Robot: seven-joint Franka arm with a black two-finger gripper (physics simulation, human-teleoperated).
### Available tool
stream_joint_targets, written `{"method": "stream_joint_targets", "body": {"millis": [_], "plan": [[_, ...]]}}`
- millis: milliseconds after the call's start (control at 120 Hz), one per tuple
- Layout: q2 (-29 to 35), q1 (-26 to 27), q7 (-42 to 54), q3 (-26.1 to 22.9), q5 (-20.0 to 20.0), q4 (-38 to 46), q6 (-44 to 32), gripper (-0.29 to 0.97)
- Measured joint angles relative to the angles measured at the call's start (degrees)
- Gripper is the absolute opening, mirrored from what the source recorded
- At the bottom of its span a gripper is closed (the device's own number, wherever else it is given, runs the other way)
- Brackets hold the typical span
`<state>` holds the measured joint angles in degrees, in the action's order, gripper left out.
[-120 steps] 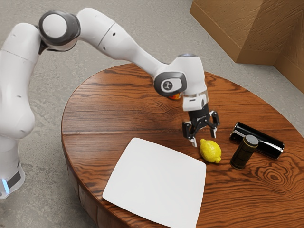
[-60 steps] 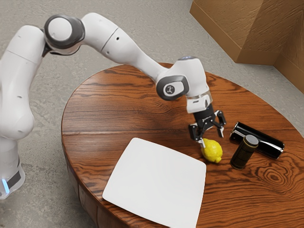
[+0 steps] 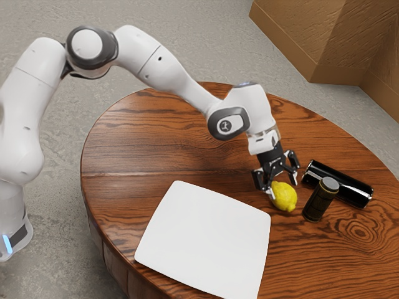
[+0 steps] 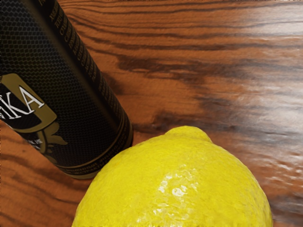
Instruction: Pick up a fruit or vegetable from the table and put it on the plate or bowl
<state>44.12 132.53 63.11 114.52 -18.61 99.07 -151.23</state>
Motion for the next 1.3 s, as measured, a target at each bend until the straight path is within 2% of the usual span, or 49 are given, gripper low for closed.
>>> {"method": "stream_joint_targets", "body": {"millis": [183, 317, 417, 633, 750, 867, 983, 1042, 1158, 1300], "plan": [[1.12, 0.79, -0.05, 1.26, -0.02, 0.01, -1.57, 0.57], [-0.02, 0.99, -0.74, 1.82, -0.65, -0.27, -4.08, 0.30], [-1.00, 0.96, -1.55, 1.61, -2.79, -1.51, -2.96, 0.21], [-4.91, -0.12, -3.85, -1.52, -4.37, -4.80, 8.53, 0.20], [-6.32, -1.05, -6.21, -2.00, -4.63, -5.20, 18.24, 0.20], [-10.78, -3.10, -9.09, -7.35, -4.80, -5.41, 28.85, 0.19], [-15.15, -4.25, -11.66, -10.61, -4.67, -5.49, 36.76, 0.19], [-15.81, -6.46, -13.01, -14.47, -4.56, -5.55, 40.19, 0.19], [-17.16, -10.72, -16.28, -22.93, -4.33, -2.19, 45.32, 0.20], [-17.27, -13.22, -21.82, -29.90, -4.18, 4.87, 48.65, 0.20]]}}
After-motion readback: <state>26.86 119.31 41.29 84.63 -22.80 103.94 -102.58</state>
